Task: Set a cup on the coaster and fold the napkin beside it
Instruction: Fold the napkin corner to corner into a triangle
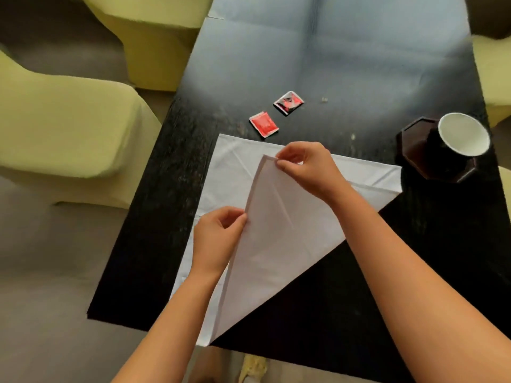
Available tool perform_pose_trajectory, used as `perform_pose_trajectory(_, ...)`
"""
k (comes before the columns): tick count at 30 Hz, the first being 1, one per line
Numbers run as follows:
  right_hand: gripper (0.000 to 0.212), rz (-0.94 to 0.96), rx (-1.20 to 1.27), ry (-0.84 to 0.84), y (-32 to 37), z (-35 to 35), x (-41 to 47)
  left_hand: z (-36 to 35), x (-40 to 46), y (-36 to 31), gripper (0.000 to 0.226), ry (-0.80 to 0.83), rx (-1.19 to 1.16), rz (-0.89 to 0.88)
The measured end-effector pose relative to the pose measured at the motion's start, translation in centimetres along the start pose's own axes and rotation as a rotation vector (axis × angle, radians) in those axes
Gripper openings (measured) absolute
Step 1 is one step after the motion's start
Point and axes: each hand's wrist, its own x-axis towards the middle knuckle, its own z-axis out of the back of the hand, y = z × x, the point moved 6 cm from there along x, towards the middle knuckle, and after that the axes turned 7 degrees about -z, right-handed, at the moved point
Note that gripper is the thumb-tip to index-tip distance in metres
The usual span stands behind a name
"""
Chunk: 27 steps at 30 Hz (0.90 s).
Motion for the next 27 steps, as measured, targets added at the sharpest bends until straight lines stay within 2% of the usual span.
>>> perform_pose_trajectory(3, 0.009, -0.016, -0.055, 0.040, 1.0, -2.8, 3.5, 1.6, 2.1, 1.4, 0.009, -0.034, 0.057, 0.021)
perform_pose_trajectory(10, 0.006, -0.060, -0.088, 0.055, 2.2, -7.1, 10.0, 3.6, 7.1, 3.2, 0.011, -0.147, 0.250, 0.039)
perform_pose_trajectory(18, 0.009, -0.166, -0.222, 0.036, 1.1, -9.7, 15.1, 3.8, 11.7, 4.3, 0.015, -0.106, 0.458, -0.014)
perform_pose_trajectory(22, 0.010, -0.164, -0.255, 0.054, 0.8, -10.6, 15.8, 4.0, 11.9, 5.0, 0.016, -0.118, 0.477, -0.010)
perform_pose_trajectory(27, 0.009, -0.133, -0.299, -0.021, 0.6, -11.0, 15.8, 4.1, 12.1, 5.1, 0.017, -0.115, 0.496, -0.028)
